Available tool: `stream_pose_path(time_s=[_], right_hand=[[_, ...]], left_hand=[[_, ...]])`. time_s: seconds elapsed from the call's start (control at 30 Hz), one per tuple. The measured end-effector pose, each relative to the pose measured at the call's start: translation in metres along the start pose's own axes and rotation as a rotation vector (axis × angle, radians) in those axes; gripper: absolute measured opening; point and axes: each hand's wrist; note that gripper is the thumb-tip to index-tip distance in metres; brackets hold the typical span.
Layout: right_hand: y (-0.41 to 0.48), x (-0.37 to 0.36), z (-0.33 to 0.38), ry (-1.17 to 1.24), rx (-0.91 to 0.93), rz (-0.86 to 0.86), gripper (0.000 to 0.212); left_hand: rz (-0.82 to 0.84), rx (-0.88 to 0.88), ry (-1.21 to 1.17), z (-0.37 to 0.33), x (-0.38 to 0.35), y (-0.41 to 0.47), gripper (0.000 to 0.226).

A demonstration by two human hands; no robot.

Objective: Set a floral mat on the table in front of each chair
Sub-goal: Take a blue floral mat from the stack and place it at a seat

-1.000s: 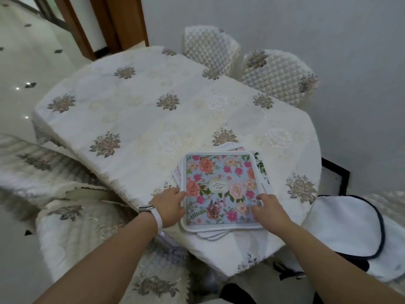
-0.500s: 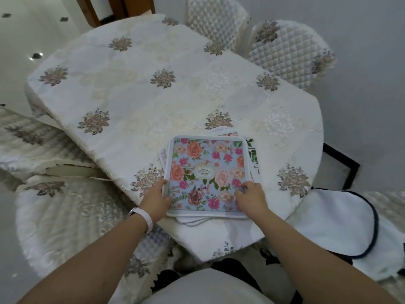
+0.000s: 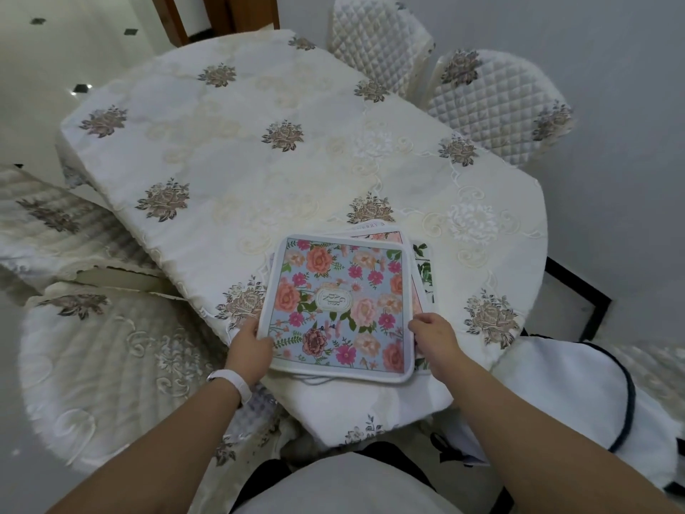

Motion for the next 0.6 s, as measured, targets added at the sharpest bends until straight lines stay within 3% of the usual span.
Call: stream_pose_path(time_s=[0.2, 0.33, 0.47, 0.6], right_hand=[[-0.009, -0.001, -0.013, 0.039, -0.042, 0.145, 0.016], [-0.012, -0.009, -0.037, 0.142, -0.015, 0.187, 0.029], [-0.015, -0.009, -0.048, 0.474, -0.08, 0.079, 0.018], [-0.018, -0.01, -0.046, 0.564, -0.114, 0.036, 0.023]], left_hand=[[-0.131, 0.127, -0.189, 0.011, -0.005, 0.001, 0.018], [-0.141, 0.12, -0.216, 0.002, -0.023, -0.004, 0.018], [-0.042, 0.053, -0.148, -0.007, -0.042, -0.016, 0.015], [0.082, -0.004, -0.128, -0.008, -0.051, -0.024, 0.02]])
Point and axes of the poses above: each hand's wrist, its own y-axis towards the middle knuckle, its own x-axis out of the back of the hand, z = x × y, and after that the axes turned 14 degrees about -x, right-handed
